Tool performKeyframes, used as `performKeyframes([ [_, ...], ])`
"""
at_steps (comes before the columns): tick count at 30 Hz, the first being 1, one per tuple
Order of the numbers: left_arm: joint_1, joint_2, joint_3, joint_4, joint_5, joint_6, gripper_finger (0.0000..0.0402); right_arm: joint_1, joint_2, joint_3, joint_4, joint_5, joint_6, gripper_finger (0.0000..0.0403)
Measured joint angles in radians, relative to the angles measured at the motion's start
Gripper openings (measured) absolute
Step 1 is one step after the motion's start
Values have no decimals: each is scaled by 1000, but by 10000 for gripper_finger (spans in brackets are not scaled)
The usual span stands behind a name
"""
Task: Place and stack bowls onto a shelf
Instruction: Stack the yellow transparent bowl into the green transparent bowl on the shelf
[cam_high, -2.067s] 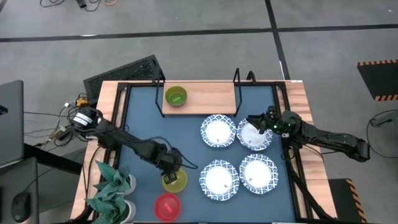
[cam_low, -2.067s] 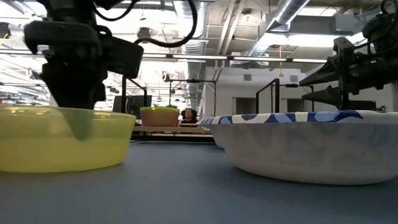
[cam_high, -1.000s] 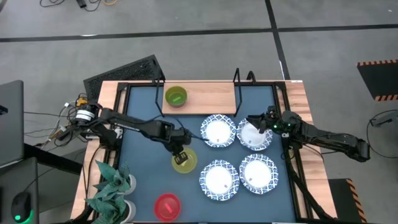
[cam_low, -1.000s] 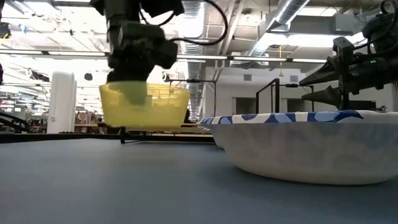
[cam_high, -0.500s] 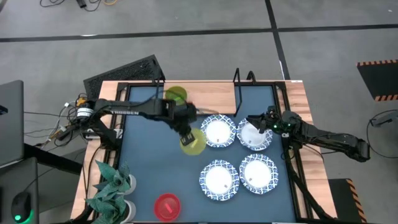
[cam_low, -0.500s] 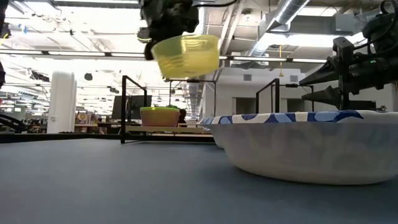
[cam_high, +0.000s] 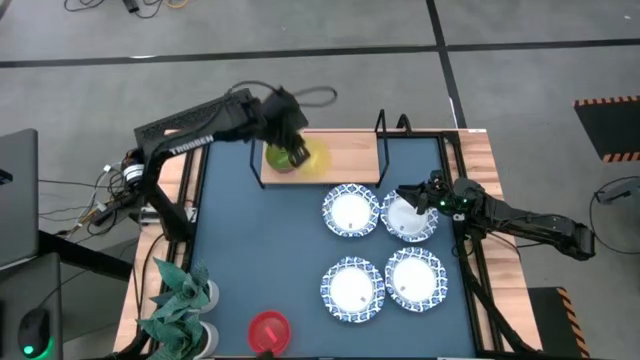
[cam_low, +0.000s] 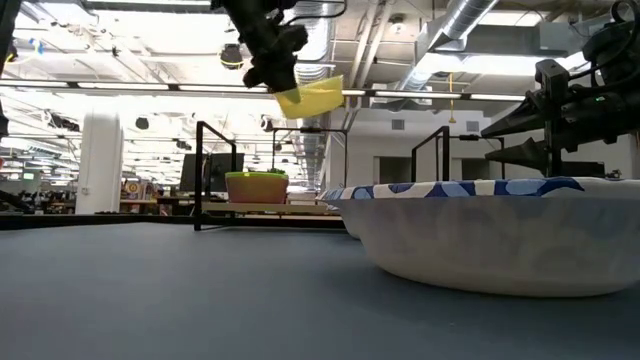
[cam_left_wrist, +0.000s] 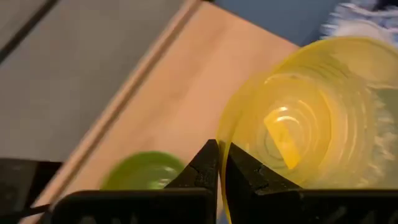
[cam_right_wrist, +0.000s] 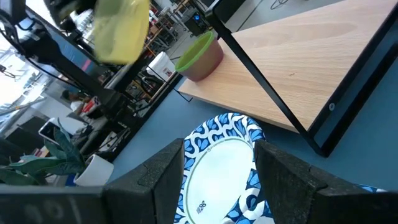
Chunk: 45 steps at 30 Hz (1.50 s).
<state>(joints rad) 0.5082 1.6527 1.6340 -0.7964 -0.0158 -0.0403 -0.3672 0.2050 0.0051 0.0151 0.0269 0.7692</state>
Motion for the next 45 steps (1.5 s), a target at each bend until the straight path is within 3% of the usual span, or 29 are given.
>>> performKeyframes([
  [8,200,1,5,39,-1,87,0,0,0,0,3,21,5,220],
  [16,284,23,5,23,36,151,0,-1,0,0,10,55,9,220],
  [21,278,54,5,-20,104,183,0,-2,9,0,11,57,10,220],
  [45,255,82,5,-205,132,239,0,-29,89,0,13,57,9,220],
])
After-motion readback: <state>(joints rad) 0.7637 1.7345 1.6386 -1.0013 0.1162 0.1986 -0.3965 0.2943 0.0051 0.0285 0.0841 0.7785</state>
